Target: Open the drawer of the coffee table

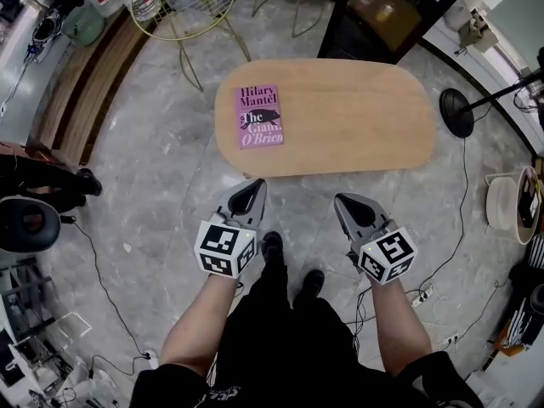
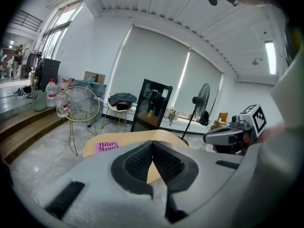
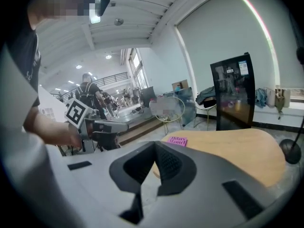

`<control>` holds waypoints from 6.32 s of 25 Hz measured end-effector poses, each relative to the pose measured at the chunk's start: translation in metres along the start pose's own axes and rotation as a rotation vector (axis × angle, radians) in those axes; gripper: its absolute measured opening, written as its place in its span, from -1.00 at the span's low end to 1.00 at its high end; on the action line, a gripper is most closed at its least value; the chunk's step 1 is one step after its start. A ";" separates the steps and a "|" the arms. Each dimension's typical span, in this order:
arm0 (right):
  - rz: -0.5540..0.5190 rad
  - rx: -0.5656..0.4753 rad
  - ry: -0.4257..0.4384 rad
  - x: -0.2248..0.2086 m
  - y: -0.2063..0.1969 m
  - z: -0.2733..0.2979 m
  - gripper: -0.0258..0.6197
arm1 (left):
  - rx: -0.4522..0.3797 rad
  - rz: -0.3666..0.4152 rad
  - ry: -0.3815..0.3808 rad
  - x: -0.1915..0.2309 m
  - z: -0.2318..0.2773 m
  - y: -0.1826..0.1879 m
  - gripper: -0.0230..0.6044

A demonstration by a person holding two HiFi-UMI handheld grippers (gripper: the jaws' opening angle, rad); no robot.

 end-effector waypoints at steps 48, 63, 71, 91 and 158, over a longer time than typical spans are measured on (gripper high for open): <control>-0.161 -0.152 -0.040 -0.110 -0.359 0.141 -0.84 | -0.087 0.213 0.082 0.118 0.178 -0.294 -0.92; -0.200 -0.092 -0.099 -0.158 -0.387 0.121 -0.71 | -0.144 0.220 0.173 0.153 0.147 -0.312 -0.92; -0.135 -0.071 -0.133 -0.183 -0.402 0.139 -0.47 | -0.145 0.123 0.276 0.190 0.146 -0.316 -0.78; -0.108 -0.067 -0.166 -0.202 -0.405 0.176 -0.09 | -0.134 0.116 0.342 0.256 0.169 -0.319 -0.07; -0.285 0.076 -0.053 -0.173 -0.406 0.127 -0.39 | 0.326 0.585 0.262 0.231 0.148 -0.354 -0.31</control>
Point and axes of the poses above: the fingertips, and each gripper's own axes: z forward along the fingers, x to its left, y out of its top, the point moved 1 cm from there along -z, backward along the fingers, and after that the axes turned 10 degrees about -z, right-handed, at the moved point
